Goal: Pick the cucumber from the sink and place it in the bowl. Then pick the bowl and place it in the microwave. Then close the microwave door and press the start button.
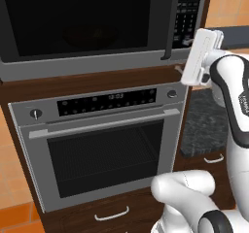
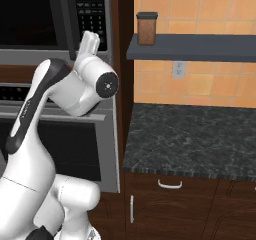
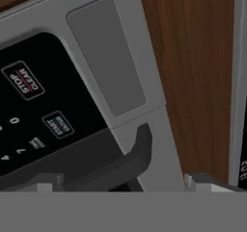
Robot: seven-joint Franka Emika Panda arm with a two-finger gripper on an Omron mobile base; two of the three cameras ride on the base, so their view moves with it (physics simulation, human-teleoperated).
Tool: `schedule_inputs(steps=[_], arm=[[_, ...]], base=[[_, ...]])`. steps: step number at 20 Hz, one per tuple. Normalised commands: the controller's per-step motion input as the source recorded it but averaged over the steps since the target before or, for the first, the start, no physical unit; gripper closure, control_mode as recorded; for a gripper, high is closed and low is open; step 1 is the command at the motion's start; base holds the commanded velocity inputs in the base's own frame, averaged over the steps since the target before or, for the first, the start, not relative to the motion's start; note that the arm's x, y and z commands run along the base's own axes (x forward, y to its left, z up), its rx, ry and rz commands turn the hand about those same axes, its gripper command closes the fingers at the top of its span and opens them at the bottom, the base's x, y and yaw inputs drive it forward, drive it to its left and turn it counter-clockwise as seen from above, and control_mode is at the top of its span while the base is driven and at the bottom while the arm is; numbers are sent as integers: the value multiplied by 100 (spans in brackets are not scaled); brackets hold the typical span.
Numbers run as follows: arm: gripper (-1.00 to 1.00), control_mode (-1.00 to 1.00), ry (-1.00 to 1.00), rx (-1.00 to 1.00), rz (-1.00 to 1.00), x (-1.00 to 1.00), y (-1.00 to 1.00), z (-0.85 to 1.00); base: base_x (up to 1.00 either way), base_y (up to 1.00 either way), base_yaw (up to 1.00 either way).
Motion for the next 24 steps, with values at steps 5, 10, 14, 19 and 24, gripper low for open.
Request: schedule_inputs(steps=[5,10,14,19,24], arm=[[-100,-100,8,0,1,34,0,0],[-100,-100,6,0,2,39,0,0],[-100,-100,6,1,4,44,0,-1],[-100,-100,2,0,7,42,0,-16],[-100,-100,0,0,7,-39,19,-21]], base=[[0,0,0],[0,0,0],[0,0,0],[0,0,0],[0,0,0]])
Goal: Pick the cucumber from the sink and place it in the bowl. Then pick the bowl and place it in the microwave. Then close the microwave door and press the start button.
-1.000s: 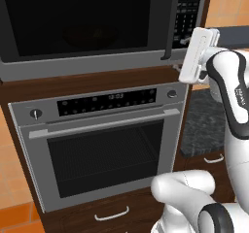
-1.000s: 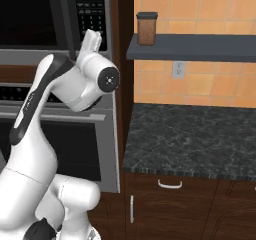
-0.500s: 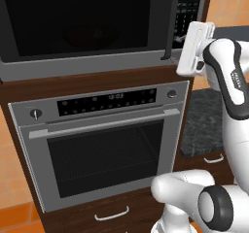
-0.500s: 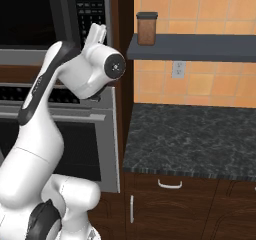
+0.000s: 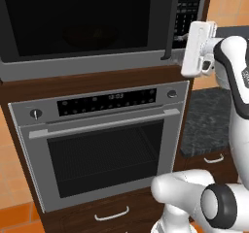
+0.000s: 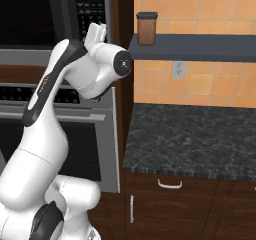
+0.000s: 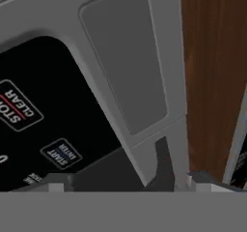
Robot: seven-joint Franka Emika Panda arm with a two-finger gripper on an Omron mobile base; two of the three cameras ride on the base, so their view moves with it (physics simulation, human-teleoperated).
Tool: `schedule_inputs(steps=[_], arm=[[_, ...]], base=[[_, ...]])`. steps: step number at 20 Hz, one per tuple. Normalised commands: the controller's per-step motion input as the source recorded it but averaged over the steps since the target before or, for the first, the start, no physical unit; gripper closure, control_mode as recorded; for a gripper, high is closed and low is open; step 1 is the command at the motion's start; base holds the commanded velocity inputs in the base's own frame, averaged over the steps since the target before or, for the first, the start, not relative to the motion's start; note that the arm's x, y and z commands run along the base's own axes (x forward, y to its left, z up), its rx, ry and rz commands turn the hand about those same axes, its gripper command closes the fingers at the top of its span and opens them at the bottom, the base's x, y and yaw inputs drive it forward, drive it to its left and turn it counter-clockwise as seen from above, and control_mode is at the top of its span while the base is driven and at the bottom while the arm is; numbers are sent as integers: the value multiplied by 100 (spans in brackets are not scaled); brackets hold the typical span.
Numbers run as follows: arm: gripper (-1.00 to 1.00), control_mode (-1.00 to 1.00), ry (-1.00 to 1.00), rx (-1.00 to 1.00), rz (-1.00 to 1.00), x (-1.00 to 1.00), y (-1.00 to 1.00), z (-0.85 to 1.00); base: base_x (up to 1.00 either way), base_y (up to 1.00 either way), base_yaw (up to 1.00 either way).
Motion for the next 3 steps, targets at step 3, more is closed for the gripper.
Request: schedule_inputs(steps=[3], arm=[[-100,-100,-1,0,6,-94,46,-6]], base=[[0,0,0]])
